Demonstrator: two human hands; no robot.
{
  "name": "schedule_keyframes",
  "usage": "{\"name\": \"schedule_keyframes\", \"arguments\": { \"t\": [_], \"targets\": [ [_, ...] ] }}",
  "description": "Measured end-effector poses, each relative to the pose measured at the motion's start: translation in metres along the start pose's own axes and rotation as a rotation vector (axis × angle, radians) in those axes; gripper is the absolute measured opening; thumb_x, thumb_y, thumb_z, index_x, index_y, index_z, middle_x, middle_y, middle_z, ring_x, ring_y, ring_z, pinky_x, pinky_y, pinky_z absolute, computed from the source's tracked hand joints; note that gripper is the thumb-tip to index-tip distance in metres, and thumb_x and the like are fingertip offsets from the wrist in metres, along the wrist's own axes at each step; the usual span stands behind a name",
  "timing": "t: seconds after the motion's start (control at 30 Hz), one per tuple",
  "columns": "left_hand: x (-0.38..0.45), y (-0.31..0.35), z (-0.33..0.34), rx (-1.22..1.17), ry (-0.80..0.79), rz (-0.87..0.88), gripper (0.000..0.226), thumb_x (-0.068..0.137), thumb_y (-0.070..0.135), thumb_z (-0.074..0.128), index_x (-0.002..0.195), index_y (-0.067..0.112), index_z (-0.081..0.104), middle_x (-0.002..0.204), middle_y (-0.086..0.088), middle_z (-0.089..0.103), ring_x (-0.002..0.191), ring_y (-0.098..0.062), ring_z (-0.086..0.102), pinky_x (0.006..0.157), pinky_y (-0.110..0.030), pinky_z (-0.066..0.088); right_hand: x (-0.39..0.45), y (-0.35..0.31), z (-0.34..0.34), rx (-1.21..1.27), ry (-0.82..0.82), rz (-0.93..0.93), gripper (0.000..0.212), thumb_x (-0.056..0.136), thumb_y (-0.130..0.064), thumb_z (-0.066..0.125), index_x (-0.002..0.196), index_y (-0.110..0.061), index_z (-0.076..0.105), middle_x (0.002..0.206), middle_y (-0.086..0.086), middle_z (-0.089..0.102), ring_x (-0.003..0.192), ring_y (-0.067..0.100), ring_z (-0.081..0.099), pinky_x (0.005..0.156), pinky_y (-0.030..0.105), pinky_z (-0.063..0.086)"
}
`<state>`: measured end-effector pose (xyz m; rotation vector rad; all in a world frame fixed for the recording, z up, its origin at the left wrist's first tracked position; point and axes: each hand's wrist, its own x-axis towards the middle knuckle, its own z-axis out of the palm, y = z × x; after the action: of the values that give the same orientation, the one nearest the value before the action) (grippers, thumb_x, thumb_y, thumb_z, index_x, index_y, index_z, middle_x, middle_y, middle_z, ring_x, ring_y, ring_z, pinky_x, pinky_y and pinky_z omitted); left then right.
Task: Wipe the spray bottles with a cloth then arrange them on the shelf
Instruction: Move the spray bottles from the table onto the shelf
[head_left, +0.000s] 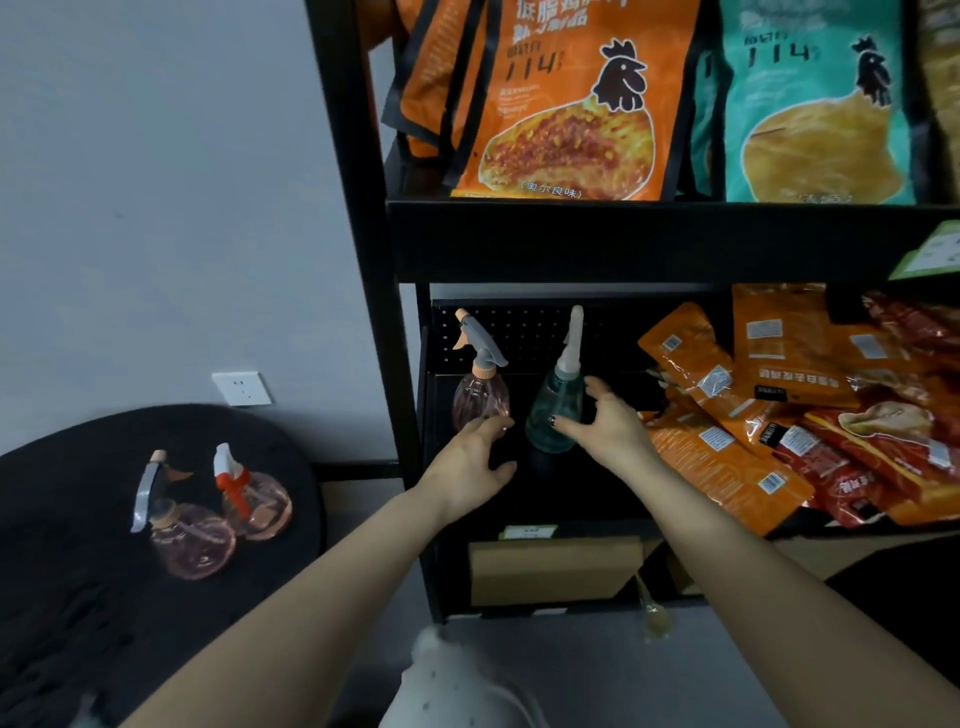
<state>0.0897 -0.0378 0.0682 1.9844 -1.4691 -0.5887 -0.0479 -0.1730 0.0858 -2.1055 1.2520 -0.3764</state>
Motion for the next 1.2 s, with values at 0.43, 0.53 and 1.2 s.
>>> {"name": "schedule_keyframes", "arguments": {
  "t": [0.43, 0.53, 1.2],
  "targets": [
    [-0.129, -0.043, -0.055, 0.005, -0.005, 0.041, 0.051, 0.089, 0.02, 0.063, 0.137, 0.022, 0.046, 0.13, 0.001, 0.056, 0.12, -0.009, 0.052, 0.103, -0.02, 0.037, -0.122, -0.054, 0.064, -0.021, -0.247, -0.296, 0.062, 0.085, -0.038, 0.067, 0.139, -0.023, 0.041, 0.136, -0.005, 0.05, 0.123, 0.01, 0.047, 0.096, 0.025, 0.042],
    [-0.165, -0.073, -0.072, 0.057, 0.034, -0.038, 0.053, 0.09, 0.024, 0.062, 0.139, 0.025, 0.043, 0.131, 0.003, 0.054, 0.119, -0.006, 0.049, 0.103, -0.021, 0.036, -0.142, -0.076, 0.093, 0.001, -0.324, -0.359, 0.059, 0.084, -0.035, 0.069, 0.136, -0.022, 0.045, 0.131, -0.005, 0.053, 0.119, 0.009, 0.05, 0.093, 0.022, 0.042],
    [-0.246, -0.272, -0.159, 0.137, 0.267, -0.498, 0.051, 0.089, 0.023, 0.061, 0.137, 0.02, 0.045, 0.132, -0.003, 0.054, 0.121, -0.018, 0.05, 0.1, -0.032, 0.041, -0.101, -0.233, 0.34, -0.11, -0.528, -0.38, 0.053, 0.081, -0.03, 0.072, 0.127, -0.019, 0.048, 0.12, 0.003, 0.057, 0.112, 0.023, 0.055, 0.092, 0.035, 0.046]
  ]
}}
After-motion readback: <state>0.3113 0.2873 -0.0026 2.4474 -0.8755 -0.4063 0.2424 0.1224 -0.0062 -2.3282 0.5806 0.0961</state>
